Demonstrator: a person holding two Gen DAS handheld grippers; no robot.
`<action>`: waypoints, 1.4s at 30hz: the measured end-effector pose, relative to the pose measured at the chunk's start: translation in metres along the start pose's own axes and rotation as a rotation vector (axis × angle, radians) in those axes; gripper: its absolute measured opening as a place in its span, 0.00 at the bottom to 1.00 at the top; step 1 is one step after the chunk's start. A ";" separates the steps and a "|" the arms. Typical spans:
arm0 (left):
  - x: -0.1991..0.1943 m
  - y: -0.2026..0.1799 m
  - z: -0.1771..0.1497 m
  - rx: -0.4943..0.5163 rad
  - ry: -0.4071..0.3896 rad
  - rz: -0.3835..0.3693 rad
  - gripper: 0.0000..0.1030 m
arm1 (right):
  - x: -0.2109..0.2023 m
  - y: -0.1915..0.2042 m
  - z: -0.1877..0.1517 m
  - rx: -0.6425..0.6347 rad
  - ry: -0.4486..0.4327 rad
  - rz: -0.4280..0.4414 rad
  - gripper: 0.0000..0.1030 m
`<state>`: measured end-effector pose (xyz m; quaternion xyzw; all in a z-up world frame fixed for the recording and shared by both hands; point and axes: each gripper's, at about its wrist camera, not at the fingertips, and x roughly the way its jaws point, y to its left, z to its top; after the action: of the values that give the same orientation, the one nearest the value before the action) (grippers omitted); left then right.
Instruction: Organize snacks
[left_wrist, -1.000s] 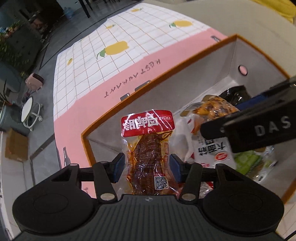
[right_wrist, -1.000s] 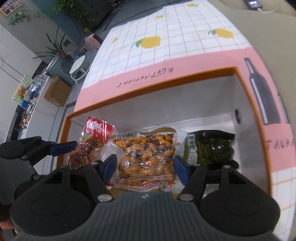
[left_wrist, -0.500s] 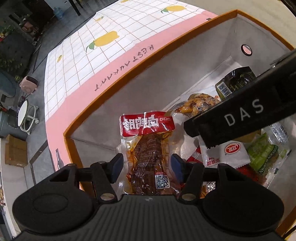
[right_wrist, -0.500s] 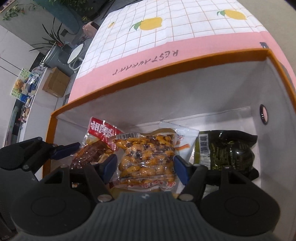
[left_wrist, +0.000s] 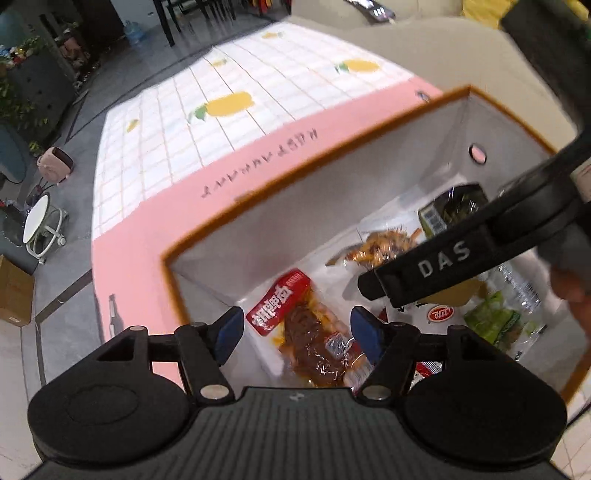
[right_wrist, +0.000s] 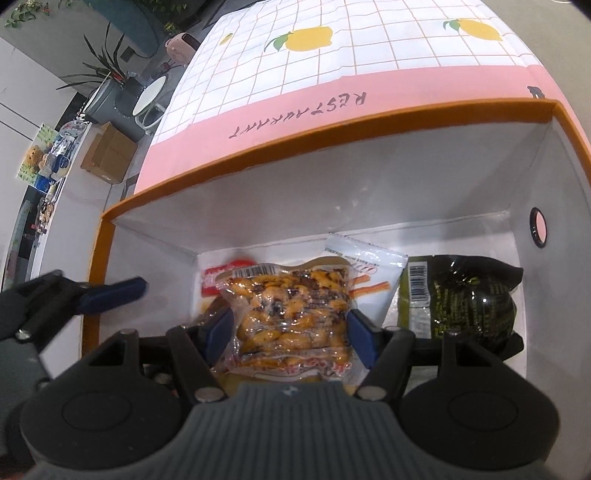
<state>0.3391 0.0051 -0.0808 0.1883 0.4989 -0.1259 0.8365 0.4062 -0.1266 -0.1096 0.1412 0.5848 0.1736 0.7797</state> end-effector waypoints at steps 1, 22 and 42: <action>-0.006 0.004 0.000 -0.011 -0.012 -0.006 0.76 | 0.000 0.002 0.000 -0.004 0.000 -0.002 0.63; -0.047 0.029 -0.014 -0.130 -0.060 -0.046 0.70 | 0.016 0.029 0.004 -0.010 0.007 -0.053 0.68; -0.090 0.016 -0.031 -0.227 -0.138 -0.076 0.70 | -0.038 0.042 -0.019 -0.122 -0.053 -0.057 0.28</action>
<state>0.2786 0.0353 -0.0113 0.0646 0.4580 -0.1128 0.8794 0.3736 -0.1050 -0.0639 0.0811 0.5560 0.1830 0.8067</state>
